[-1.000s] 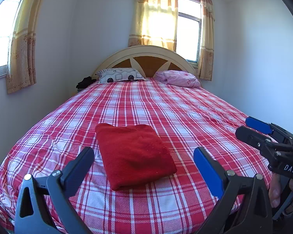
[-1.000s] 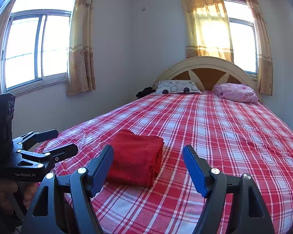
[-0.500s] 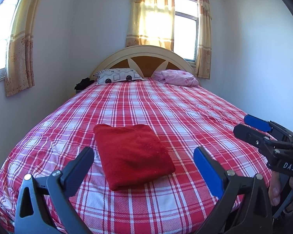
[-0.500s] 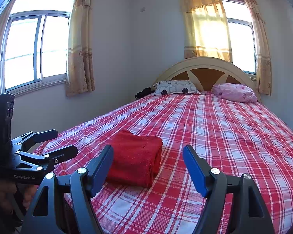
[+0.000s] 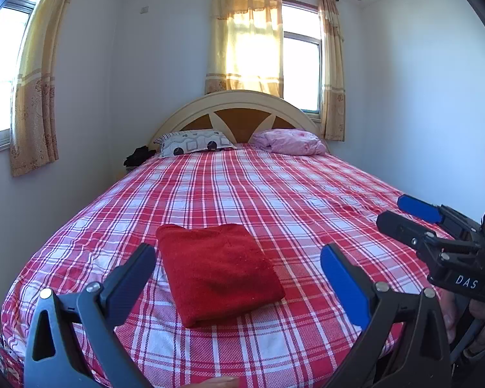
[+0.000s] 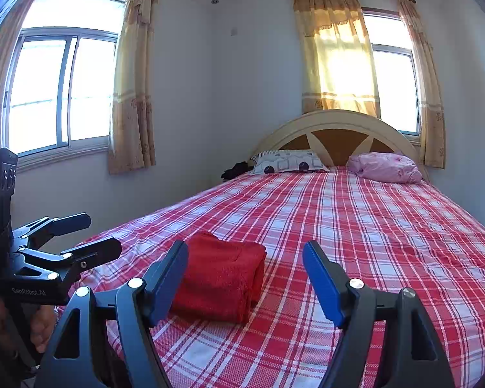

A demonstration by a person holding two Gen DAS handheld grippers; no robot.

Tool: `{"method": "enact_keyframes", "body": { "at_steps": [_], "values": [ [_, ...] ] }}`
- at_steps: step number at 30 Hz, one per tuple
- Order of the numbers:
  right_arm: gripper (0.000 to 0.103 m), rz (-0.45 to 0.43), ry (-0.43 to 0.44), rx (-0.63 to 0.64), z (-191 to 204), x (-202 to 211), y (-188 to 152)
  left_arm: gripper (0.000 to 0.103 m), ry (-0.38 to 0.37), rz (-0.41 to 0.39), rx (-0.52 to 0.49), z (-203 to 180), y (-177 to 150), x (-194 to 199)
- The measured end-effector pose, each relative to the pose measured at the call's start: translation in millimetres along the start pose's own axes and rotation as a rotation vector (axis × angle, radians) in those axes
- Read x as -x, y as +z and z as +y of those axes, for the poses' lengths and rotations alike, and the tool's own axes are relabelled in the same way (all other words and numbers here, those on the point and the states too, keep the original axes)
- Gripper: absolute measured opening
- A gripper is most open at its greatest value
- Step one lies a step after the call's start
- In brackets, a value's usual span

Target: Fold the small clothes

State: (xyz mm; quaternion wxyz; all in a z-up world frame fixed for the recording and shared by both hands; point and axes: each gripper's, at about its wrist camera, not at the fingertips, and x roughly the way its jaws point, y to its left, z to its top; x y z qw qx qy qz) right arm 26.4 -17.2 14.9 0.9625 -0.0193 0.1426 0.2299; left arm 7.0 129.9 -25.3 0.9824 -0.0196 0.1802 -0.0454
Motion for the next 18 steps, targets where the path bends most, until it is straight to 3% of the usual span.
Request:
{"method": "enact_keyframes", "body": {
  "at_steps": [18],
  "values": [
    [0.074, 0.041, 0.014, 0.024, 5.1, -9.2, -8.4, 0.103, 0.032, -0.014, 0.0, 1.6, -5.4, -5.0]
  ]
}}
